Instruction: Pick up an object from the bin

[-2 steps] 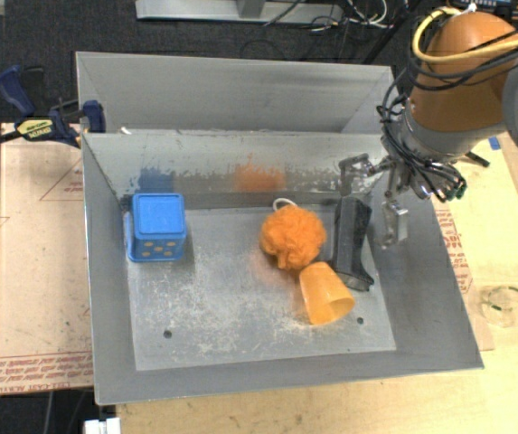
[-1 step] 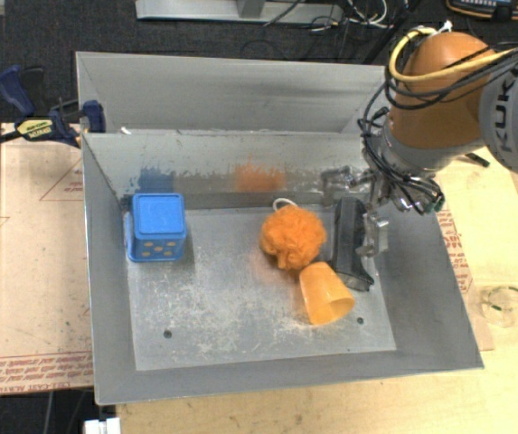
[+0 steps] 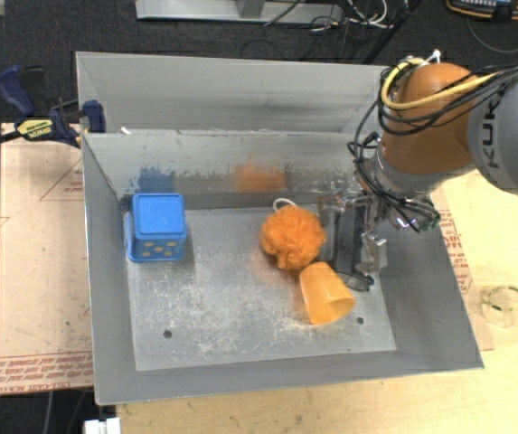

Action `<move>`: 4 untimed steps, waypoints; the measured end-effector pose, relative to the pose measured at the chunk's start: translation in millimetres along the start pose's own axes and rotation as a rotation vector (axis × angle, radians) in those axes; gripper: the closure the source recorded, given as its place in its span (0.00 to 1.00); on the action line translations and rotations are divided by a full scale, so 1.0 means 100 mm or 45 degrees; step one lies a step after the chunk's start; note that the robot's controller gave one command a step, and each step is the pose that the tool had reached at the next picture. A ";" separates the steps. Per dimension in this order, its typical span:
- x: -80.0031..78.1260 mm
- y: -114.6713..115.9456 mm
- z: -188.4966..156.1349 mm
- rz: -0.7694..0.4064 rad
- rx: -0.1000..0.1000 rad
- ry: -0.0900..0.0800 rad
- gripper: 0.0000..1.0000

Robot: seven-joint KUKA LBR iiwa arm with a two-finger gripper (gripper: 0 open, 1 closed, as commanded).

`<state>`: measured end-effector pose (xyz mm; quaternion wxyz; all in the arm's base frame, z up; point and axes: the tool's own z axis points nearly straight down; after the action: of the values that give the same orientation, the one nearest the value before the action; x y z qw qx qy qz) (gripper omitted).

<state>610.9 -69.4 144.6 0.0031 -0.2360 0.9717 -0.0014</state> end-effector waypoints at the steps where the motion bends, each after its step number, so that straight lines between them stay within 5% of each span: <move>1: -0.14 0.23 0.30 -0.081 -0.009 0.005 0.00; 2: -0.02 0.42 0.37 -0.204 -0.003 -0.009 0.00; 3: 0.02 0.32 0.12 -0.296 -0.017 0.011 0.00; 4: -0.07 0.28 -0.52 -0.158 -0.007 -0.004 0.00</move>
Offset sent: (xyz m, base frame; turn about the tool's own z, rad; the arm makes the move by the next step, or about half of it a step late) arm -0.0562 0.0355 -0.0522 -0.2951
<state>604.0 -41.3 197.0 0.0039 -0.2957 0.9553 0.0015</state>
